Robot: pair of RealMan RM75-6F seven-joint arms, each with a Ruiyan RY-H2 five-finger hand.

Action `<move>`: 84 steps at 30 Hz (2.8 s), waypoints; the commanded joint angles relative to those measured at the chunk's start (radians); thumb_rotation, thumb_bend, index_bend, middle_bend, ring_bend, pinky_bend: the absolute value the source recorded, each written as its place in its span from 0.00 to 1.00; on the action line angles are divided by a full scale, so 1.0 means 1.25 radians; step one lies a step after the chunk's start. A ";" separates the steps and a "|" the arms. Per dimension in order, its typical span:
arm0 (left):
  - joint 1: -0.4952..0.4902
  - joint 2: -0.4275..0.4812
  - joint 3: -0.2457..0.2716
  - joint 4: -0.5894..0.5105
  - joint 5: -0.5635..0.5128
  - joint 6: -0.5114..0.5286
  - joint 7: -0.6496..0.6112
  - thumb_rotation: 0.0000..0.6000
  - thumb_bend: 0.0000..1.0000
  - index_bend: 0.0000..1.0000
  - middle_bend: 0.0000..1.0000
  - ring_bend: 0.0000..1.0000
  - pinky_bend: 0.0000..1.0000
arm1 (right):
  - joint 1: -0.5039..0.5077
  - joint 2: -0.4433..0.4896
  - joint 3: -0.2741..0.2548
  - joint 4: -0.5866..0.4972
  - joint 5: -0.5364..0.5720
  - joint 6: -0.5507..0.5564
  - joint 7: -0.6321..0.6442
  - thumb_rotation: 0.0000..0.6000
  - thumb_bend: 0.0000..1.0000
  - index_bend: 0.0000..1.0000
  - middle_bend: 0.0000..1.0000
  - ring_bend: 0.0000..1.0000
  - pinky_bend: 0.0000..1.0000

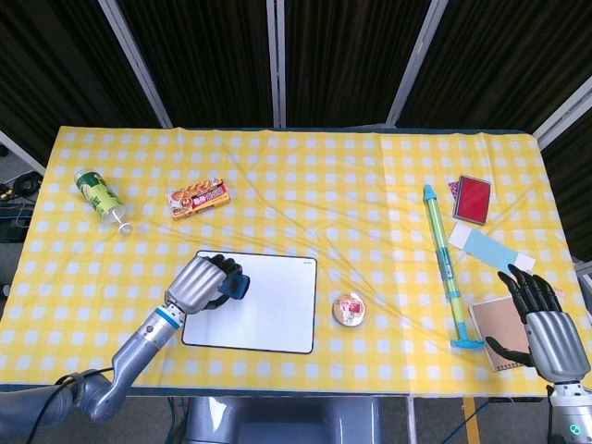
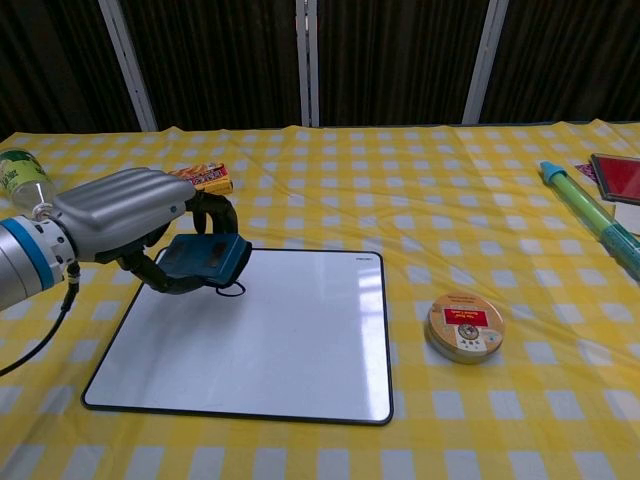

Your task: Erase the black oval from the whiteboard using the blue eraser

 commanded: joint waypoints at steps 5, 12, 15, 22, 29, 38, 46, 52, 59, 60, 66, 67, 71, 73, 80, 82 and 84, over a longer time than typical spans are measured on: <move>-0.030 -0.094 -0.011 0.032 0.016 -0.017 0.015 1.00 0.61 0.82 0.63 0.53 0.63 | 0.002 0.004 0.000 0.004 0.003 -0.005 0.019 1.00 0.06 0.00 0.00 0.00 0.00; -0.076 -0.202 -0.031 0.137 0.020 -0.049 0.064 1.00 0.61 0.82 0.63 0.53 0.63 | 0.005 0.008 0.005 0.016 0.017 -0.015 0.045 1.00 0.06 0.00 0.00 0.00 0.00; -0.083 -0.229 -0.042 0.171 0.011 -0.053 0.061 1.00 0.61 0.82 0.63 0.53 0.63 | 0.007 0.006 0.005 0.017 0.018 -0.020 0.047 1.00 0.06 0.00 0.00 0.00 0.00; -0.076 -0.236 -0.030 0.217 0.012 -0.046 0.039 1.00 0.61 0.82 0.63 0.53 0.63 | 0.006 0.007 0.007 0.021 0.019 -0.016 0.054 1.00 0.06 0.00 0.00 0.00 0.00; -0.046 -0.195 -0.011 0.241 0.017 -0.018 -0.001 1.00 0.61 0.82 0.63 0.53 0.63 | 0.004 0.006 0.003 0.018 0.008 -0.008 0.045 1.00 0.06 0.00 0.00 0.00 0.00; -0.018 -0.142 0.014 0.261 0.038 0.015 -0.053 1.00 0.61 0.82 0.63 0.53 0.63 | 0.004 0.000 0.001 0.011 0.004 -0.010 0.019 1.00 0.06 0.00 0.00 0.00 0.00; -0.027 -0.156 0.009 0.229 0.048 0.012 -0.052 1.00 0.61 0.82 0.63 0.53 0.63 | 0.002 0.000 0.001 0.008 0.005 -0.006 0.018 1.00 0.06 0.00 0.00 0.00 0.00; -0.046 -0.209 0.012 0.206 0.056 -0.013 -0.003 1.00 0.61 0.82 0.63 0.53 0.63 | 0.001 0.005 0.005 0.012 0.008 -0.002 0.035 1.00 0.06 0.00 0.00 0.00 0.00; -0.057 -0.241 0.016 0.208 0.066 -0.024 0.031 1.00 0.61 0.82 0.63 0.53 0.63 | 0.000 0.006 0.004 0.014 0.004 0.001 0.041 1.00 0.06 0.00 0.00 0.00 0.00; -0.058 -0.243 0.015 0.207 0.066 -0.023 0.032 1.00 0.61 0.82 0.63 0.53 0.63 | 0.000 0.006 0.004 0.014 0.004 0.001 0.041 1.00 0.06 0.00 0.00 0.00 0.00; -0.054 -0.230 0.005 0.210 0.055 -0.021 0.038 1.00 0.61 0.82 0.63 0.53 0.63 | -0.001 0.006 0.004 0.015 0.002 0.004 0.042 1.00 0.06 0.00 0.00 0.00 0.00; -0.046 -0.216 0.000 0.224 0.040 -0.022 0.037 1.00 0.61 0.82 0.63 0.53 0.63 | -0.001 0.006 0.003 0.014 0.000 0.004 0.040 1.00 0.06 0.00 0.00 0.00 0.00; -0.037 -0.195 0.001 0.248 0.035 -0.017 0.019 1.00 0.61 0.82 0.63 0.53 0.63 | -0.002 0.005 0.001 0.011 -0.004 0.007 0.034 1.00 0.06 0.00 0.00 0.00 0.00; -0.031 -0.185 0.001 0.267 0.029 -0.016 0.007 1.00 0.61 0.82 0.63 0.53 0.63 | -0.003 0.005 0.001 0.009 -0.006 0.009 0.031 1.00 0.06 0.00 0.00 0.00 0.00; -0.021 -0.151 -0.005 0.316 0.011 -0.023 -0.023 1.00 0.61 0.82 0.63 0.53 0.63 | -0.002 0.003 0.000 0.006 -0.006 0.008 0.021 1.00 0.06 0.00 0.00 0.00 0.00; -0.024 -0.145 -0.012 0.315 0.009 -0.021 -0.031 1.00 0.61 0.82 0.63 0.53 0.63 | -0.002 0.002 0.001 0.005 -0.005 0.008 0.021 1.00 0.06 0.00 0.00 0.00 0.00; -0.029 -0.146 -0.014 0.310 0.011 -0.022 -0.030 1.00 0.61 0.82 0.63 0.53 0.63 | -0.002 0.002 0.002 0.005 -0.003 0.007 0.021 1.00 0.06 0.00 0.00 0.00 0.00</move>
